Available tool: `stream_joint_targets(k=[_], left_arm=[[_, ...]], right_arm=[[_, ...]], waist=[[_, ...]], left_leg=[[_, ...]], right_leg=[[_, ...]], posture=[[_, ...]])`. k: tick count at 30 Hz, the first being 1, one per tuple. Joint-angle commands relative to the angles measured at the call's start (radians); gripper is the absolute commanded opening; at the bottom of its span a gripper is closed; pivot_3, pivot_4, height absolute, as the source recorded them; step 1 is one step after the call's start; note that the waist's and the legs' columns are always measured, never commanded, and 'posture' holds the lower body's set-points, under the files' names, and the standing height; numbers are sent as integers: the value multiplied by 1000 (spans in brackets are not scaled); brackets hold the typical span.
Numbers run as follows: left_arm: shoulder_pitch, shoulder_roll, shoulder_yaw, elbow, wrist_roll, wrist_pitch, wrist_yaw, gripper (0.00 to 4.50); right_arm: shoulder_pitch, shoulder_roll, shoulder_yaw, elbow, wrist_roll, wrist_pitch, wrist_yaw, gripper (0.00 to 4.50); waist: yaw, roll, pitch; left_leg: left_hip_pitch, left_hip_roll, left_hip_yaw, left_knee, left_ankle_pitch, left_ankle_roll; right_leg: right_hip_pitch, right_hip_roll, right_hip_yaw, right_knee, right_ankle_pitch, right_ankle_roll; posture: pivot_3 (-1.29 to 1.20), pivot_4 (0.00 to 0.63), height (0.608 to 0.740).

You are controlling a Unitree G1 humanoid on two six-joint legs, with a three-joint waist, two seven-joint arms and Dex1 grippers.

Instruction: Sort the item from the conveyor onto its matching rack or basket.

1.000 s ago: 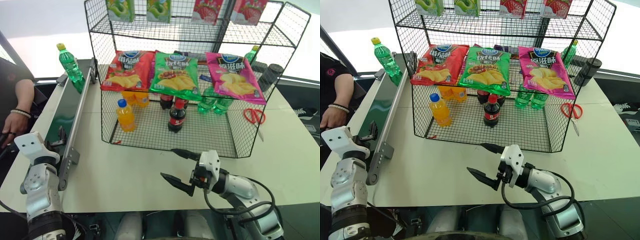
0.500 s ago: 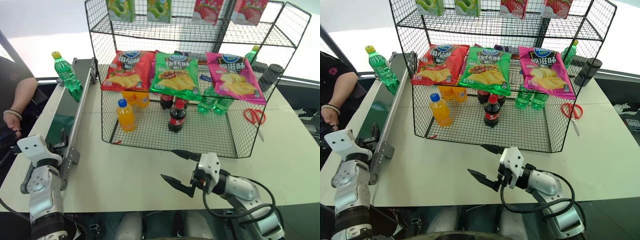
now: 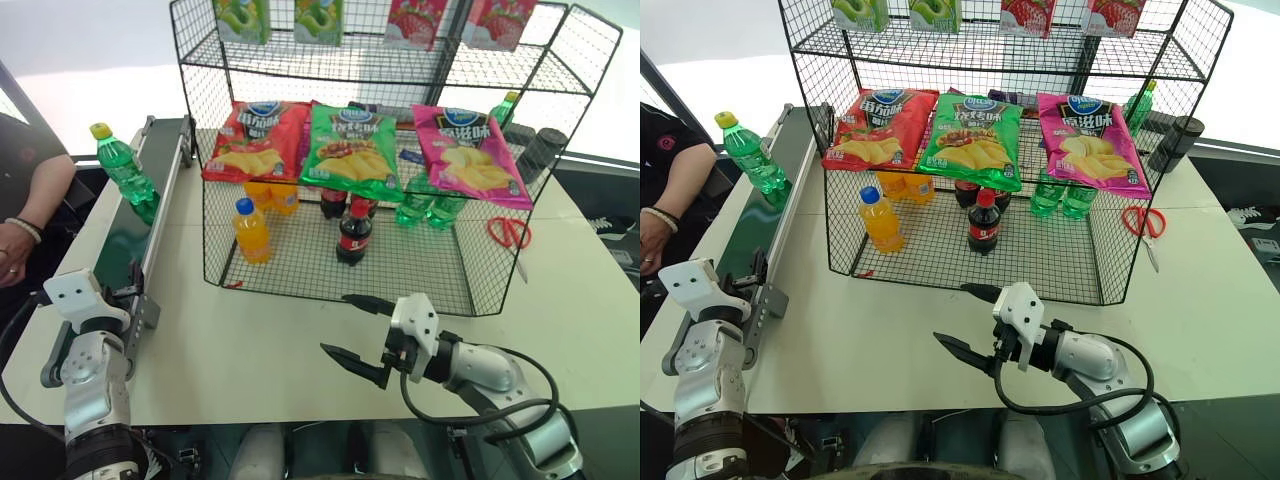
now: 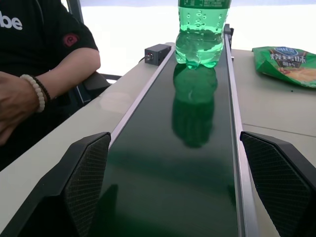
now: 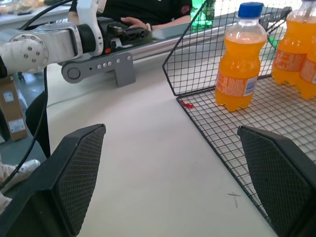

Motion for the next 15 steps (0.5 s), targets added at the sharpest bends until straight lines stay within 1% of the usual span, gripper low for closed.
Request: stream_joint_targets(k=[1,15], left_arm=[[-9,15,10,-10,5,-26,7,4500],[-36,34,15,-5,20,-38,33,4500]], right_arm=[[-15,12,3,-43,24,-2,-3,4461],[-51,33,21,5,42,-10,36,4461]], waist=[[0,0,0],[0,0,0]], left_leg=[[0,0,0,0,0,0],[0,0,0,0,0,0]], right_leg=[[0,0,0,0,0,0],[0,0,0,0,0,0]], posture=[[0,150,732],[0,150,732]])
